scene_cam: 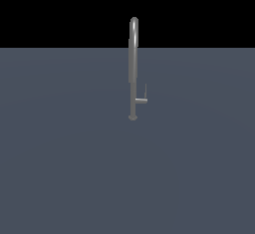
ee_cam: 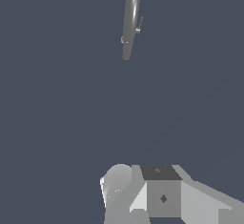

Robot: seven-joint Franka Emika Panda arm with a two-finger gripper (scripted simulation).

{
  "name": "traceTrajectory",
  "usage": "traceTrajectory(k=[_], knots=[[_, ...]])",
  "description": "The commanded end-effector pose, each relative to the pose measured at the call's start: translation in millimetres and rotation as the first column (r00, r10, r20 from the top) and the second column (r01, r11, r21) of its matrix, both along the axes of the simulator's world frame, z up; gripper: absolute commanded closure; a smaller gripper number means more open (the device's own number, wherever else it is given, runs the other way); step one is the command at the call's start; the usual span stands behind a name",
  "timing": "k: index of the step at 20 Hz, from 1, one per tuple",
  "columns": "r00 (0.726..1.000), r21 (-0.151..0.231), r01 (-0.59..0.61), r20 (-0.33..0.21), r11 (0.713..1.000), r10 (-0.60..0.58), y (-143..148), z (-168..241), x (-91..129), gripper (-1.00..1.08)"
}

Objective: Turn on the faucet by rotating a designated handle.

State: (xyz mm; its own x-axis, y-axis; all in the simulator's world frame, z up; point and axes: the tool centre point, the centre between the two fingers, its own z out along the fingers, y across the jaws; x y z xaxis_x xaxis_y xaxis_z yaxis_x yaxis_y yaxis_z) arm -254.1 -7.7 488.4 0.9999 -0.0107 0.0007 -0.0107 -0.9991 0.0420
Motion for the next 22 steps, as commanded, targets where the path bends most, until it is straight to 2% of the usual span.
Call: traceTrajectory(k=[1,6,11,17,22], knots=[[1.0,0.0,0.0,0.0,1.0,0.0,0,0,0,1.08],[1.0,0.008,0.008,-0.007,1.0,-0.008,0,0,3,1.08],[0.999,0.032,0.033,-0.03,0.999,-0.032,1,-2,14,1.08],[0.993,0.08,0.088,-0.079,0.993,-0.082,2,-5,36,1.08],[0.98,0.134,0.157,-0.142,0.978,-0.138,2,-10,63,1.08]])
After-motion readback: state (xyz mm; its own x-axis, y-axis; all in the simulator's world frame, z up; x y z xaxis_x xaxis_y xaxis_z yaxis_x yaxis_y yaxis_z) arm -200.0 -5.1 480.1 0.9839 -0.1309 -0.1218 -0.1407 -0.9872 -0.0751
